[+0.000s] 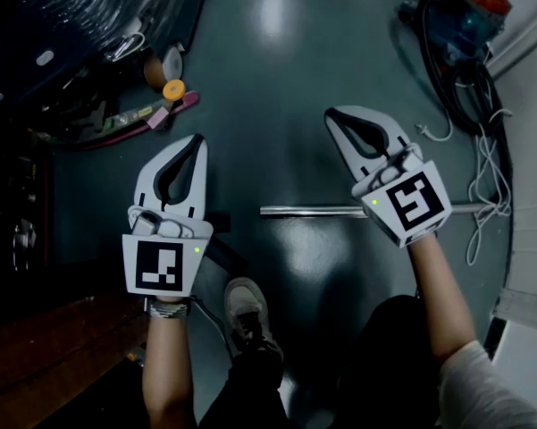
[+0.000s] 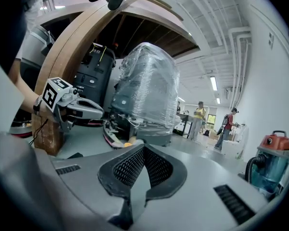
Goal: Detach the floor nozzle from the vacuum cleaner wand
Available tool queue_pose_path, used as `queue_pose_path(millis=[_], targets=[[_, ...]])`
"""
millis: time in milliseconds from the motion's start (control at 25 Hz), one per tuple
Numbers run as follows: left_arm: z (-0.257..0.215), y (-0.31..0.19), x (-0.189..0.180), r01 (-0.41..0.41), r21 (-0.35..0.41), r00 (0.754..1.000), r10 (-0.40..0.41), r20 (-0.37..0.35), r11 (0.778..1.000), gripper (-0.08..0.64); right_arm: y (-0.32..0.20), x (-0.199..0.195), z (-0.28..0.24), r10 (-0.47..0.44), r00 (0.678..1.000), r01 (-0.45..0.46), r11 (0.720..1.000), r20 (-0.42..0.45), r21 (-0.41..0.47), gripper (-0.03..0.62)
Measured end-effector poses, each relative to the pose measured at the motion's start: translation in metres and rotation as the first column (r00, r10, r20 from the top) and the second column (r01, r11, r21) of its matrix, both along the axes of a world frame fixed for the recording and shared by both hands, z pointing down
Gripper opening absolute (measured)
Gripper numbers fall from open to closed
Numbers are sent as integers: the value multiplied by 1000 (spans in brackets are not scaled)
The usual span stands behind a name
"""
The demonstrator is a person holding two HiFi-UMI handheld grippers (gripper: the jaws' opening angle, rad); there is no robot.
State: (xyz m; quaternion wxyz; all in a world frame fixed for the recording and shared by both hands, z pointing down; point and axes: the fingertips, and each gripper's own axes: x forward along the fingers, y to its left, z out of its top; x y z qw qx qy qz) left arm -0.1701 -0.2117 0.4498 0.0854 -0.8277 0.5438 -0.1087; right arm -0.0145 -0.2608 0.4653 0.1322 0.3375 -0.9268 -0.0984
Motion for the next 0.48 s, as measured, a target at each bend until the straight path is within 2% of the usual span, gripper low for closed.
queue_pose_path(millis=[200,480], targets=[[7,1,-2,5,-14,1000,-5,3,1000,2,2,2,8,5,1000,-5,1000,-3,-22,28],[19,-2,-4,27,-44,999,-25,45,999,2,1,9,19,18,1000,-19,999,-19,-35,28]])
